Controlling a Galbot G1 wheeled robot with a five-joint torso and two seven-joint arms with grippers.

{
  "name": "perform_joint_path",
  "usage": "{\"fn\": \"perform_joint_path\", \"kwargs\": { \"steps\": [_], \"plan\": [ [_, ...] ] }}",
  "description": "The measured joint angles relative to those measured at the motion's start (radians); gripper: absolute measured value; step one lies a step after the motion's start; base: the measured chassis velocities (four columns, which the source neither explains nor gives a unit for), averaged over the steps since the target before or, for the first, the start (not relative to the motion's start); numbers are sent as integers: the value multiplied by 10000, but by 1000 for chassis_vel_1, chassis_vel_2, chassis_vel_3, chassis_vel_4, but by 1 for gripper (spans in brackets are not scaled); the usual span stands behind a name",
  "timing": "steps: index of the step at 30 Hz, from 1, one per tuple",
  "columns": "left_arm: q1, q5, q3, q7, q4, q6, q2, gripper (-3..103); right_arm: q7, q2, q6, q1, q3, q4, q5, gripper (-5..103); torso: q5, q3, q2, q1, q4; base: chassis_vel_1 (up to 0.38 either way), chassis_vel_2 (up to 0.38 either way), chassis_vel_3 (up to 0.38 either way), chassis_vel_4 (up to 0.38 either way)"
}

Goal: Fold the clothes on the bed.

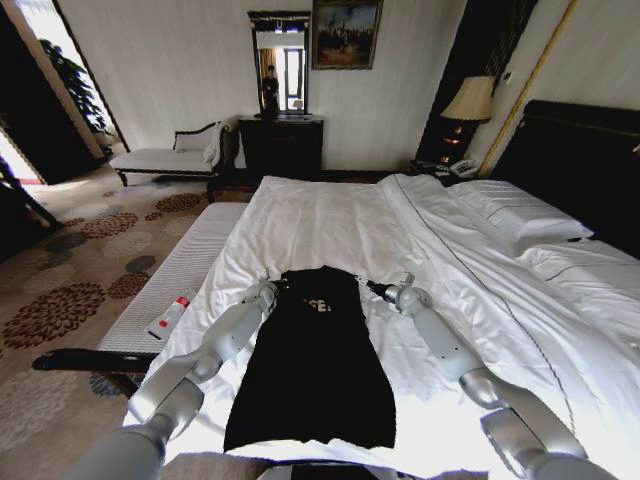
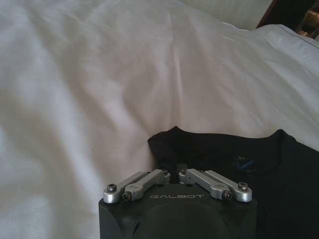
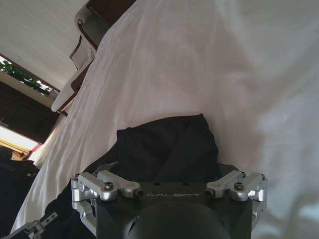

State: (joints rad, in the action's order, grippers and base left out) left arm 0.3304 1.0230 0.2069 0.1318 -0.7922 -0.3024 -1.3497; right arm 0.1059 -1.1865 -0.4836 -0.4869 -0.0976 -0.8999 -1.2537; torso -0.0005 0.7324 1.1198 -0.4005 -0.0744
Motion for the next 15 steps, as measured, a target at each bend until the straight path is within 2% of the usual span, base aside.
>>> {"fn": "perform_joint_path", "kwargs": {
  "steps": [8,9,15],
  "plan": [
    [-100,201,274,24,-35,-27,118,2,351,-533,239,248,-59,860,217,100,0,-1,0,1,1,0,0,0,0],
    [-117,230,316,31,-29,-29,110,2,401,-594,294,348,-59,1054,231,102,1,-1,0,1,1,0,0,0,0],
    [-125,269,404,30,-45,-32,64,2,442,-709,411,637,-37,1509,259,84,3,0,0,0,1,0,0,0,0]
  ]
}}
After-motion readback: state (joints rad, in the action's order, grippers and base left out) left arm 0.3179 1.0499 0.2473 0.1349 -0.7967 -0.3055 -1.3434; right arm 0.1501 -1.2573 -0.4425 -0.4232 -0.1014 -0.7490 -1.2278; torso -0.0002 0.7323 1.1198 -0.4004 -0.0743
